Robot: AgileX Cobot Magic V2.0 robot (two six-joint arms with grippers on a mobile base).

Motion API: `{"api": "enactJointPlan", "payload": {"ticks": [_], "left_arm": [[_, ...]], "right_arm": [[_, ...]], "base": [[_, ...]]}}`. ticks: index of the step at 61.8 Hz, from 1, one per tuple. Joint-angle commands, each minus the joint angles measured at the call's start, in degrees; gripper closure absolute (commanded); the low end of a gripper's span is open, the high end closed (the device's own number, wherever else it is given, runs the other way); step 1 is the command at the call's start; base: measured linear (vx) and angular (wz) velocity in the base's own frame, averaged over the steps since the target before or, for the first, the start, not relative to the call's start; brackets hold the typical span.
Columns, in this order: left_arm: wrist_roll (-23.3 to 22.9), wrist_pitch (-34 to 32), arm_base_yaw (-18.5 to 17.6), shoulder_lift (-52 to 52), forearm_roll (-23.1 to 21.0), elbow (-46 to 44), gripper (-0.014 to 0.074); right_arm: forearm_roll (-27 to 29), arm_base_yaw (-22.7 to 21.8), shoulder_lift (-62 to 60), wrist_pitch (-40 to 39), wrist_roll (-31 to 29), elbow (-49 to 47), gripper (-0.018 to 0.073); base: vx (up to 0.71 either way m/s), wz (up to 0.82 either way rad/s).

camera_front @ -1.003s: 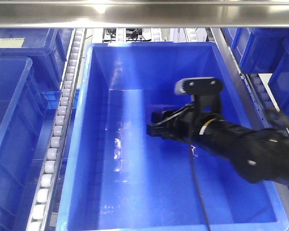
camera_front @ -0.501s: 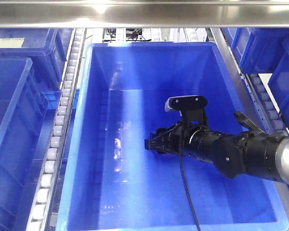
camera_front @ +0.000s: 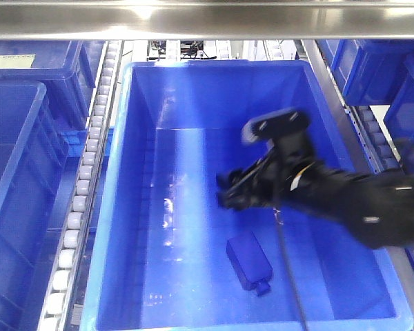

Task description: Pour parts from conveyor to right shelf

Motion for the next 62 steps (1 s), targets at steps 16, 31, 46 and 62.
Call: {"api": "enactJointPlan", "payload": {"ticks": [16,31,46,62], "left_arm": [[-0.49,-4.40,-0.48,-0.65,-0.16,1.77,0.0602],[-0.49,-4.40,-0.48,-0.65,-0.16,1.77,0.0602],[-0.49,-4.40,-0.48,-0.65,-0.16,1.77,0.0602],[-0.49,-4.40,-0.48,-0.65,-0.16,1.77,0.0602]], "right_arm": [[-1.00,-0.45,-20.52,-3.67,-2.09,6.14,0.0010],[-2.45,-0.45,-36.79,0.61,-2.10,14.37,0.0010],[-3.62,-0.45,-56.56,7.54,-2.10,20.85,0.0016],[-5.98,-0.45,-78.50,15.49,-1.94,26.52,0.0061]], "base": [[0.00,0.00],[0.00,0.00],[0.00,0.00],[0.00,0.00]]}}
